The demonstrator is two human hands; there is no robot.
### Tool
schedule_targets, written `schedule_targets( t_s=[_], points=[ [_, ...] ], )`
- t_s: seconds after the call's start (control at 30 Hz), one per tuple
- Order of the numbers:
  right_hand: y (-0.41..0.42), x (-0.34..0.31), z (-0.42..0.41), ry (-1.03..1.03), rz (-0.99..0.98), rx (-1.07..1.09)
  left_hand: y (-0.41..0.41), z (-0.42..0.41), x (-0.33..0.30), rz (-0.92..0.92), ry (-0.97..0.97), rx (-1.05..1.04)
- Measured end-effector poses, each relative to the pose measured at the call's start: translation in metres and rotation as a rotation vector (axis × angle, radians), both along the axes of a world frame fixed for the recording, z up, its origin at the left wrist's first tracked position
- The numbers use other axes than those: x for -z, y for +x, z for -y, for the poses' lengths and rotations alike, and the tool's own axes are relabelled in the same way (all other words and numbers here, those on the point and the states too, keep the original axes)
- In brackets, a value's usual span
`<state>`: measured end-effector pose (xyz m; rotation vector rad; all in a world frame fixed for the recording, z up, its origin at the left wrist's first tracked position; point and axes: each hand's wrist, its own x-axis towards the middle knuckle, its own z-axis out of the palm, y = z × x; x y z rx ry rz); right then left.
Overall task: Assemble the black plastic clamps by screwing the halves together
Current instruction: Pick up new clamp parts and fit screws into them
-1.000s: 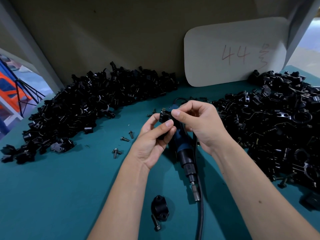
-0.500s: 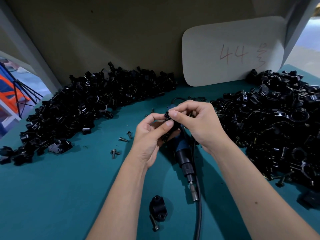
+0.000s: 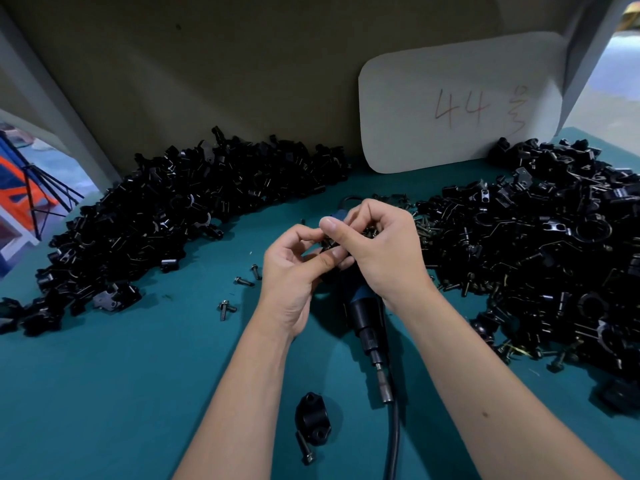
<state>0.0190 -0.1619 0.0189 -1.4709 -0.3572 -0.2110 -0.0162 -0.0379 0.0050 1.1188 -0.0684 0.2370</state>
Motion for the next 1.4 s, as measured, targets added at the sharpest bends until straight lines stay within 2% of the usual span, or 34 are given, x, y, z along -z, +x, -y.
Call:
schedule_targets(
  t_s=[0.13,0.2,0.6,0.8,1.0,1.3,1.4],
  points=[
    [0.0,-0.001,0.005,-0.001,-0.02,-0.076,0.001,-0.001,0.001,-0.033,-0.069,0.007],
    [0.002,-0.001,0.008,-0.058,0.037,-0.098,0.002,-0.003,0.001,-0.037,-0.091,0.009],
    [-0.004,-0.003,0.001,-0.164,0.128,0.095,0.001,-0.005,-0.001,0.005,0.015,-0.029],
    [-0.002,0.002,-0.001,-0.446,0.265,0.292,0.001,-0.004,0.001,0.018,0.055,-0.052],
    [0.002,0.001,0.007,-0.452,0.328,0.051,0.004,-0.012,0.002,-0.001,0.043,-0.044],
    [0.007,0.007,0.004,-0.692,0.44,0.229,0.003,-0.012,0.003,0.002,0.169,-0.043],
    [0.004,0.004,0.003,-0.672,0.417,0.276,0.002,-0.008,0.003,-0.02,0.103,0.013]
  ],
)
